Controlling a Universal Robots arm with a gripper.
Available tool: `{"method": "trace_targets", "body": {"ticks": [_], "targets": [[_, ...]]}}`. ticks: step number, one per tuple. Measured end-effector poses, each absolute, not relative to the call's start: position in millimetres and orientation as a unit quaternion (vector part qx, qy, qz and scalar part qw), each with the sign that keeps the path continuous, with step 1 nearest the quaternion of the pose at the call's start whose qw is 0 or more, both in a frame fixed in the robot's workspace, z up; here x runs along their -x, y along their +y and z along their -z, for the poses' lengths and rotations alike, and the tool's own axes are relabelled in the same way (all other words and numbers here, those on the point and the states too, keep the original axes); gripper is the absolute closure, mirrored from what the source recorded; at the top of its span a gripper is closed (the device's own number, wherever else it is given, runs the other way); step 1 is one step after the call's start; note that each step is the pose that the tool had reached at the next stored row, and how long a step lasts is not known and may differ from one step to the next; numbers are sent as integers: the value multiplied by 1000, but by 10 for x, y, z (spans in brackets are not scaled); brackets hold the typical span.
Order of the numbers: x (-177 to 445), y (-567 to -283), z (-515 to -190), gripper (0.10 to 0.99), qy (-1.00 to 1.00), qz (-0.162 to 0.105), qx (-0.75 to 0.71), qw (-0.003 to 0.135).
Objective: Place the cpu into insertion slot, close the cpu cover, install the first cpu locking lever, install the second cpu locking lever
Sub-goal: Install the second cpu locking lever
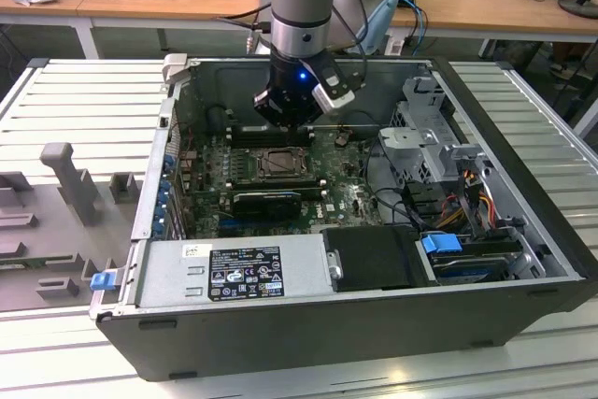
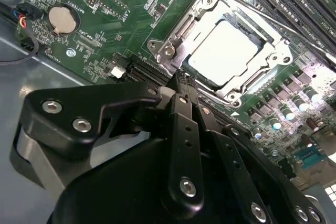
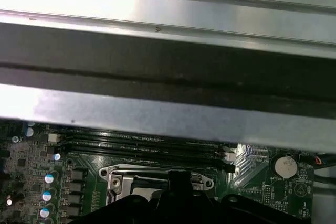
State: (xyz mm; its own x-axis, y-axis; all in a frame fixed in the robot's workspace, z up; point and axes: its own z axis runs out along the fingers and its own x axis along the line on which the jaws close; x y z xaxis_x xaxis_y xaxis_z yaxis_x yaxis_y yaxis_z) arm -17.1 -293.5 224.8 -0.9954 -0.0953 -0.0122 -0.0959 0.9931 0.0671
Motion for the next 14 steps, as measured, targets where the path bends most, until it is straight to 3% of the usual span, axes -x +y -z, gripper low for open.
{"method": "trace_targets", "body": {"ticks": [14], "targets": [[170, -3012, -2295, 980, 998, -34, 48, 5]]}}
